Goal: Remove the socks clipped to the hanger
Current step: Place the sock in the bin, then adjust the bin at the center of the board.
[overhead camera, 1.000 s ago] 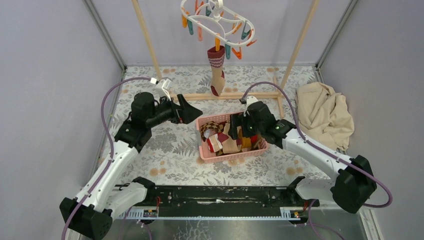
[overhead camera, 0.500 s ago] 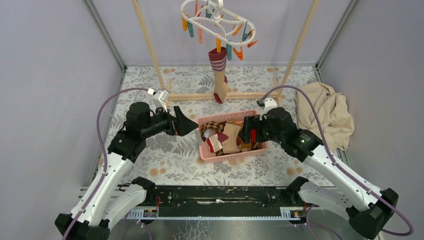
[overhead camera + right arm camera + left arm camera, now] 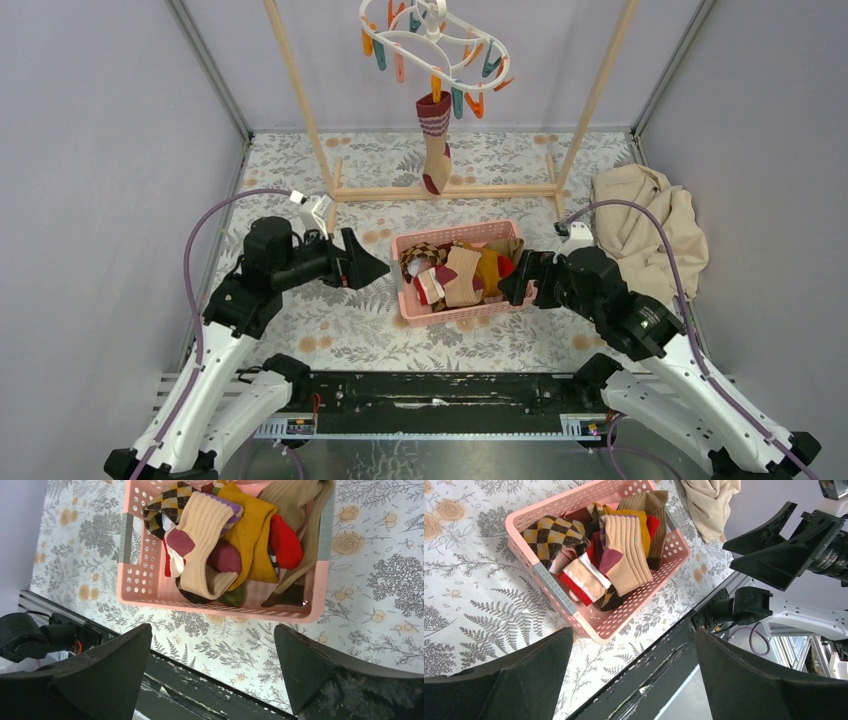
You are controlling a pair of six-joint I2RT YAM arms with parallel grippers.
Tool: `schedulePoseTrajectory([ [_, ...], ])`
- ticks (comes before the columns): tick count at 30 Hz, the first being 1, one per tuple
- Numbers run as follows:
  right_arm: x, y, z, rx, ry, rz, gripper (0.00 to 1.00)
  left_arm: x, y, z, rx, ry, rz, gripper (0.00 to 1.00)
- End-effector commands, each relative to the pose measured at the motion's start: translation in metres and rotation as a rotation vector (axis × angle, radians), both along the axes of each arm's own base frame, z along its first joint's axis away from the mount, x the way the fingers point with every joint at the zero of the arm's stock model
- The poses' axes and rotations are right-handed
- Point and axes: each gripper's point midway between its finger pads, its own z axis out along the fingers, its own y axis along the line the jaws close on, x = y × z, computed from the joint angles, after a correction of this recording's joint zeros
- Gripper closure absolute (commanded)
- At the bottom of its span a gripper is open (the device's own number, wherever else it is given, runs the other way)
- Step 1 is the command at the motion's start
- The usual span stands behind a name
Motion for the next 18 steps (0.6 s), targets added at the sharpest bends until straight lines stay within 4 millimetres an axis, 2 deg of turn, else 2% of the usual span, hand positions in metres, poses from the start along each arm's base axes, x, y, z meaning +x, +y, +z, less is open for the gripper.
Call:
schedulePoseTrajectory([
  [1,-0.006,-0.007,0.009,0.052,-0.007,-0.049,0.0,-0.008,0.0,-0.004,0.008,0.024,-0.028,0.01],
  [6,-0.02,-0.023,0.012,0.059,-0.021,-0.066,0.0,-0.011,0.005,-0.008,0.039,0.049,-0.017,0.01],
  [10,-0.03,-0.031,0.021,0.069,-0.049,-0.057,0.0,-0.007,0.015,-0.019,0.075,0.105,0.064,0.01],
  [14,-0.031,-0.029,0.028,0.066,-0.063,-0.029,0.0,-0.001,0.02,-0.017,0.047,0.095,0.142,0.01],
  [18,-0.032,-0.011,0.033,0.1,-0.055,0.051,0.0,0.01,0.017,-0.015,-0.034,0.099,0.207,0.01],
])
